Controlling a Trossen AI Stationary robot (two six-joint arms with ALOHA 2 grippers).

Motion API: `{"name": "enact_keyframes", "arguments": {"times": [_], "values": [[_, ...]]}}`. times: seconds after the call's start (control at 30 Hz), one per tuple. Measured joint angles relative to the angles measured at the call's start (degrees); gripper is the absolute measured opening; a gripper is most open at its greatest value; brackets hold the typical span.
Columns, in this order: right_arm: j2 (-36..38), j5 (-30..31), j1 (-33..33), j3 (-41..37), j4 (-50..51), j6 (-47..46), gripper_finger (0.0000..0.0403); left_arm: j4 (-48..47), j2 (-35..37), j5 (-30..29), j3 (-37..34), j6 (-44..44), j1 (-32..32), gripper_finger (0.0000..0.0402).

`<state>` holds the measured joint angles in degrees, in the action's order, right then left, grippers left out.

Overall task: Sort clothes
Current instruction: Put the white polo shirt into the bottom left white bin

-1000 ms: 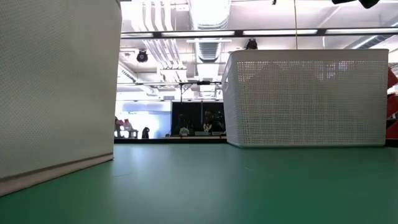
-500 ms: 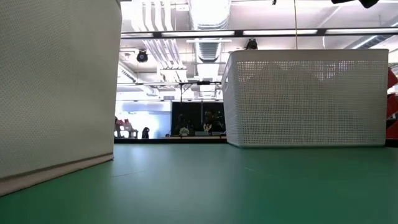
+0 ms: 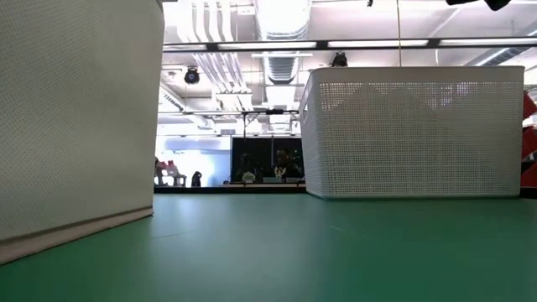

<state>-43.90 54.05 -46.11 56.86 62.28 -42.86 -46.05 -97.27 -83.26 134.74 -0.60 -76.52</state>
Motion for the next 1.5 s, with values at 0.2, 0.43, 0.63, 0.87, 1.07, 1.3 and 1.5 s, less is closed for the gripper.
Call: {"name": "enact_keyframes", "arguments": {"times": [0.2, 0.43, 0.63, 0.87, 1.07, 1.3, 1.5], "values": [[0.0, 0.0, 0.0, 0.0, 0.0, -0.1, 0.0095, -19.0, -0.4, 1.2, -0.2, -17.2, 1.6, 0.0008], [0.0, 0.0, 0.0, 0.0, 0.0, -0.1, 0.0096, -37.7, -0.4, 4.8, -0.4, -36.8, 3.0, 0.0008], [0.0, 0.0, 0.0, 0.0, 0.0, 0.0, 0.0099, -43.9, -0.6, 6.5, -0.6, -44.1, 4.3, 0.0008], [0.0, 0.0, 0.0, 0.0, 0.0, 0.0, 0.0096, -44.0, -0.7, 8.8, -2.2, -43.5, 7.3, 0.0008], [-0.1, 0.0, 0.0, 0.0, 0.0, 0.0, 0.0092, -43.9, -0.6, 19.6, -5.6, -43.5, 10.9, 0.0008], [-0.1, 0.0, 0.0, 0.0, 0.0, 0.0, 0.01, -44.0, -0.5, 37.3, -10.0, -49.3, 13.3, 0.0008], [-0.1, 0.0, 0.0, 0.0, 0.0, 0.0, 0.0096, -44.0, -0.3, 45.8, -14.8, -54.3, 13.9, 0.0008]]}}
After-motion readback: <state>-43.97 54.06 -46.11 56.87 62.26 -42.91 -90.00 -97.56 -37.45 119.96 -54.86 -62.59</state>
